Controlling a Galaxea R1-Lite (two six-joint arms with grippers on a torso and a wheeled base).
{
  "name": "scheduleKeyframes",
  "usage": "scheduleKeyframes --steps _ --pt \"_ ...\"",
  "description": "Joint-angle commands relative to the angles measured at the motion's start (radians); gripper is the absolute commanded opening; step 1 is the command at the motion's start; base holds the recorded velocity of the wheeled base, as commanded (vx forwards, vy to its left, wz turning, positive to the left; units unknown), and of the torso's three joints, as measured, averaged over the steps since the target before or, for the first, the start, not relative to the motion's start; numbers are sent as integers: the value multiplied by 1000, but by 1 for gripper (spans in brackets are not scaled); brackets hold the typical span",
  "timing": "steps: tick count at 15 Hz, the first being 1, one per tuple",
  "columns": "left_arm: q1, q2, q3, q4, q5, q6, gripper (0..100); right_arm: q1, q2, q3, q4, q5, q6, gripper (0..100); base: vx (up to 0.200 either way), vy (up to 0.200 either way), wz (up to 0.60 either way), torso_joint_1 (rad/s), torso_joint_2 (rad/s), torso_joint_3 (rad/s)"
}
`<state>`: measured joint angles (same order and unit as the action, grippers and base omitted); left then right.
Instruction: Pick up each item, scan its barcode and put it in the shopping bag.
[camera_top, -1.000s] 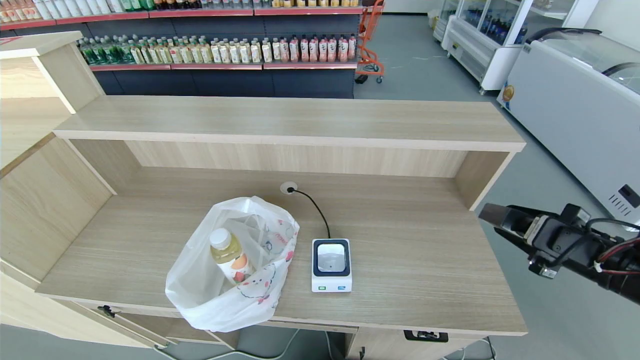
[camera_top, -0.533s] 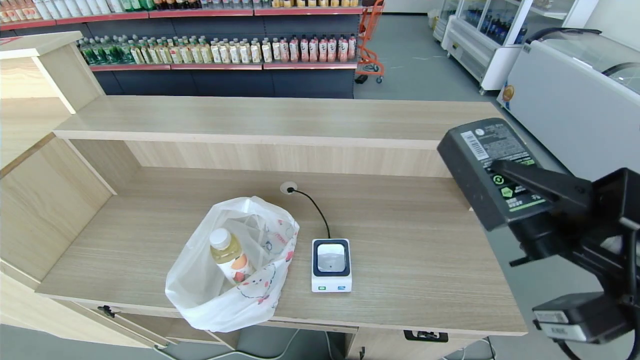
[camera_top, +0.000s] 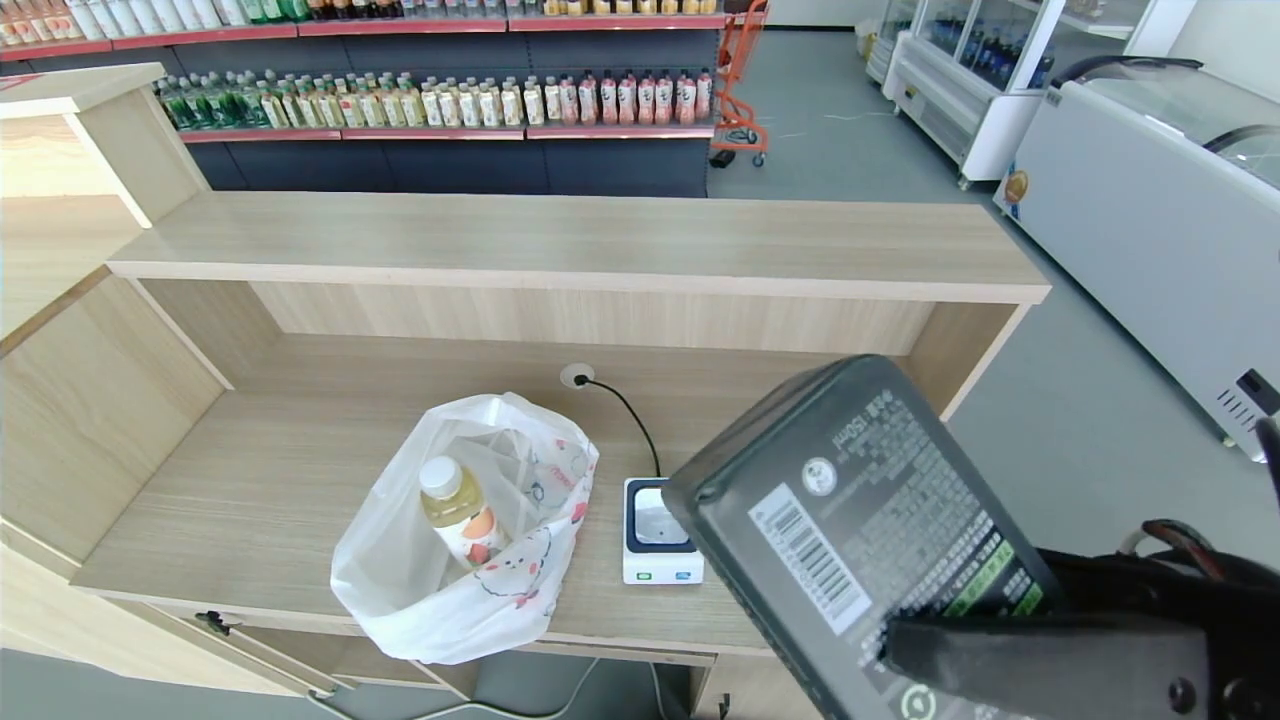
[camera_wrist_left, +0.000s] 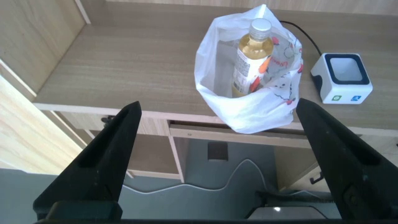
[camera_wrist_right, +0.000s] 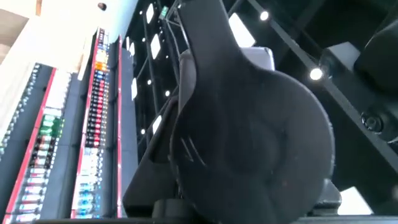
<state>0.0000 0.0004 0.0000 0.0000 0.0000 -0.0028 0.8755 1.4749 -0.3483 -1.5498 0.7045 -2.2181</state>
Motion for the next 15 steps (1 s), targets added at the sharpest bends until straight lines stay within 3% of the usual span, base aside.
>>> scheduleKeyframes --steps 1,5,8,11,15 --pt "0 0 0 0 0 0 100 45 25 -1 -1 0 -5 0 0 0 0 0 0 0" --pt "0 0 0 -2 0 0 100 128 59 -29 -1 -8 -2 0 0 0 0 0 0 0" --pt "0 0 0 0 0 0 100 108 56 -40 -3 -11 1 0 0 0 0 0 0 0" --pt "0 0 0 0 0 0 100 33 51 -6 0 -10 1 0 0 0 0 0 0 0" --pt "0 0 0 0 0 0 100 26 47 2 4 -10 -2 0 0 0 0 0 0 0"
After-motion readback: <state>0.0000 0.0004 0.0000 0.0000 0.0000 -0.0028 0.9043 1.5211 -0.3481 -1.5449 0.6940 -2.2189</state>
